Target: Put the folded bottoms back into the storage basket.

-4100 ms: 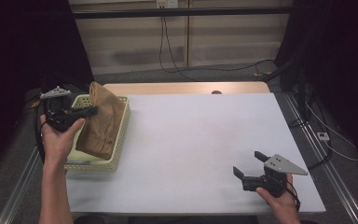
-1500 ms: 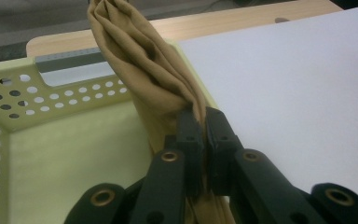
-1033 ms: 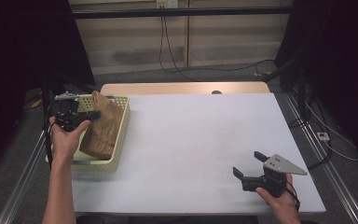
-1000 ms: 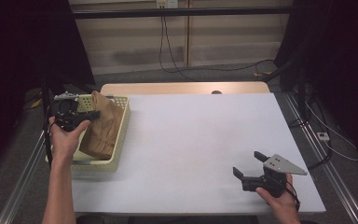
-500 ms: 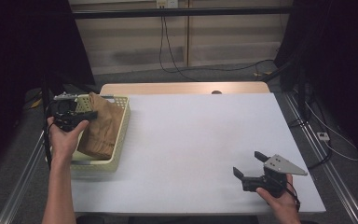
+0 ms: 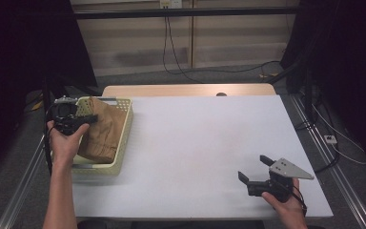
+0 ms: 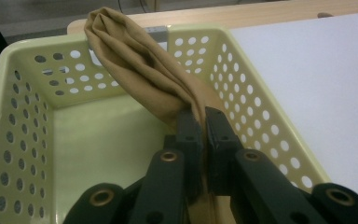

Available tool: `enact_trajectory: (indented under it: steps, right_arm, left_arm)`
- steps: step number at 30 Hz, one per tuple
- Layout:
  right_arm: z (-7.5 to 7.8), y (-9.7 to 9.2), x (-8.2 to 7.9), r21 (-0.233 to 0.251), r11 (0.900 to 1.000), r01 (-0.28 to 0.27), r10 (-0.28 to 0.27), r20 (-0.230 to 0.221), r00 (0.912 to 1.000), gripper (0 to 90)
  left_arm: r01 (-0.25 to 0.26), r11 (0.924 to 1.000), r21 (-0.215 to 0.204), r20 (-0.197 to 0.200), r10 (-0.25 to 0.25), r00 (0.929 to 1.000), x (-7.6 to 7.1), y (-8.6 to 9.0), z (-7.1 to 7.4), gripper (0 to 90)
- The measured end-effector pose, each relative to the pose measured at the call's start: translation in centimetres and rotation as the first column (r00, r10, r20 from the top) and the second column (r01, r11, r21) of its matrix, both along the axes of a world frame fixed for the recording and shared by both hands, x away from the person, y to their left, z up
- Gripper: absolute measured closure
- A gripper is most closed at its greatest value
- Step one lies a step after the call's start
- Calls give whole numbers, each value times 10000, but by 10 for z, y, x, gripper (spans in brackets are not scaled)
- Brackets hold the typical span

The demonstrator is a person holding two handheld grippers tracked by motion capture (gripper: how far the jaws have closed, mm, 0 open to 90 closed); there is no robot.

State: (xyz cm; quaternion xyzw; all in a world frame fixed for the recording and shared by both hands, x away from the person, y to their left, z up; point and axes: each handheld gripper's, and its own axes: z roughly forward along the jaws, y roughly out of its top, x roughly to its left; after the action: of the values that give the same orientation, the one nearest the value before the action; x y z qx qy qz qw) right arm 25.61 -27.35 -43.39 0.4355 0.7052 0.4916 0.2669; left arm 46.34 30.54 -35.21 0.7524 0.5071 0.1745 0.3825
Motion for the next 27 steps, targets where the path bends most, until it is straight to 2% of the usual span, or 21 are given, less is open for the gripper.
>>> enact_trajectory:
  steps: [5,10,20,27]
  right_arm:
    - [0,0,0,-15,10000,3,-3,0,10000,24]
    - [0,0,0,-9,10000,1,-1,5,10000,24]
    - [0,0,0,-9,10000,-5,5,7,10000,25]
    - [0,0,0,13,10000,-1,1,0,10000,25]
  left_arm:
    - [-116,9999,91,-28,116,9999,1,3,-3,859]
    - [-202,9984,525,12,202,9998,2,3,-6,859]
    - [-369,9977,576,54,366,9993,3,6,-11,859]
    - [-538,9950,842,89,532,9985,4,6,-14,859]
